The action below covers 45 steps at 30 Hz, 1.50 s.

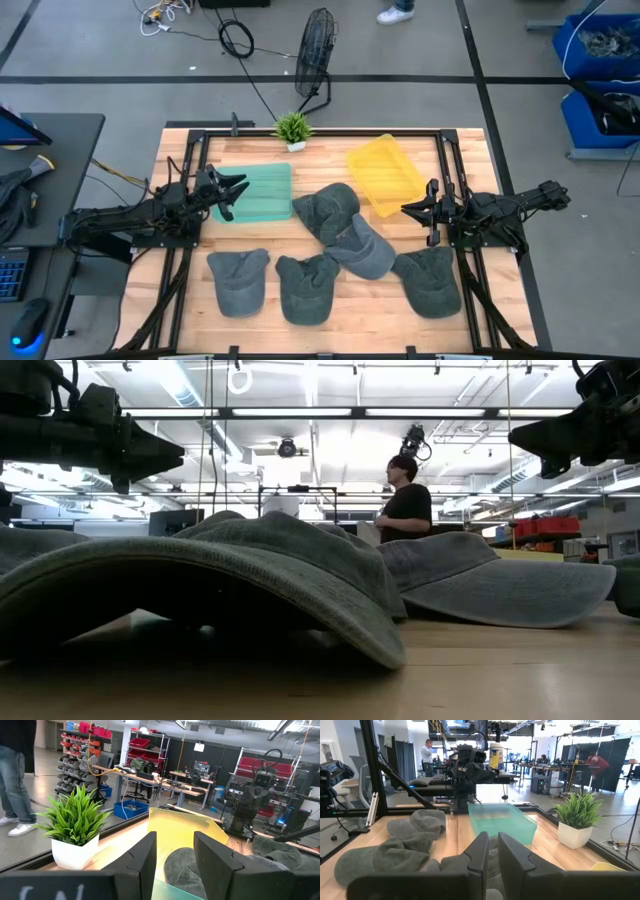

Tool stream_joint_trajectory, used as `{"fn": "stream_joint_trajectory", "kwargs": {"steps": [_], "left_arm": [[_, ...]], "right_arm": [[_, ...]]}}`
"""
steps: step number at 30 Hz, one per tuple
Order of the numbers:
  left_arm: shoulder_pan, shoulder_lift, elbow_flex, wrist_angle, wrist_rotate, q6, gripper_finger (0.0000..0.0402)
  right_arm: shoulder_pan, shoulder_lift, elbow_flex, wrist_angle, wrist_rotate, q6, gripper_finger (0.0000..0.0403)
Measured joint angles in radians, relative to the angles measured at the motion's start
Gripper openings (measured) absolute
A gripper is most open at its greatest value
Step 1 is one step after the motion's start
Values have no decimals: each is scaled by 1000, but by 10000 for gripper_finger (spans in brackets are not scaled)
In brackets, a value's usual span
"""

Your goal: Pick & Place hat

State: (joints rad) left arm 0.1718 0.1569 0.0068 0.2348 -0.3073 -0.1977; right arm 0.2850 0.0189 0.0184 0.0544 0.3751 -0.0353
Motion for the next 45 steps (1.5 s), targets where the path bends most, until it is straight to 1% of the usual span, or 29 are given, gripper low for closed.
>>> {"fn": "stream_joint_trajectory", "kwargs": {"steps": [18, 23, 32, 36, 42, 45], "left_arm": [[0, 0, 0, 56, -14, 5, 133], [0, 0, 0, 60, 2, 106, 133], [0, 0, 0, 60, 5, 157, 133], [0, 0, 0, 61, 39, 169, 133], [0, 0, 2, 89, 43, 169, 133], [0, 0, 32, 83, 96, 205, 133]], "right_arm": [[0, 0, 0, 0, 0, 0, 45], [0, 0, 0, 0, 0, 0, 45], [0, 0, 0, 0, 0, 0, 45], [0, 0, 0, 0, 0, 0, 45], [0, 0, 0, 0, 0, 0, 45], [0, 0, 0, 0, 0, 0, 45]]}}
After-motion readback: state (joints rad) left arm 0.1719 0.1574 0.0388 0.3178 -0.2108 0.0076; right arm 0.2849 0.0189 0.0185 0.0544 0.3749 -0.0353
